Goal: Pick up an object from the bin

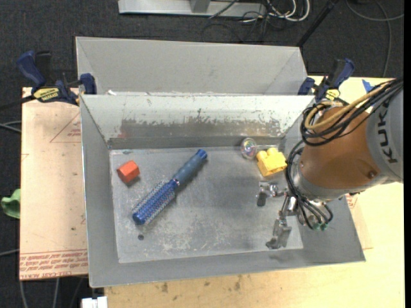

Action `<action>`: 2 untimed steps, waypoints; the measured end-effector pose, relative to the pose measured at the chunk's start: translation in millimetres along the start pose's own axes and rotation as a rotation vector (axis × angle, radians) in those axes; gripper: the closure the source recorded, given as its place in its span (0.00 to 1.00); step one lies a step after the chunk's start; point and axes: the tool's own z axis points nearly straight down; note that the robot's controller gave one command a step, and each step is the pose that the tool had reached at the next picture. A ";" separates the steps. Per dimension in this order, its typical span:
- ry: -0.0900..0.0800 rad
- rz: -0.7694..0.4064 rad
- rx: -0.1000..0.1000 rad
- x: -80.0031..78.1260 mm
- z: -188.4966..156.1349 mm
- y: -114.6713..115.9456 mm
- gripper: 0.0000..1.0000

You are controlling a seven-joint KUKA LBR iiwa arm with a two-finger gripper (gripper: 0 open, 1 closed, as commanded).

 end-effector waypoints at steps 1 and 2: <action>-0.010 0.087 -0.005 -93.5 -5.9 77.5 0.00; -0.001 0.163 -0.002 -146.3 75.4 98.7 0.00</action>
Offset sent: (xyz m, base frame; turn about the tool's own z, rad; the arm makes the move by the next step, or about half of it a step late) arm 0.0897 0.0717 0.0052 0.0955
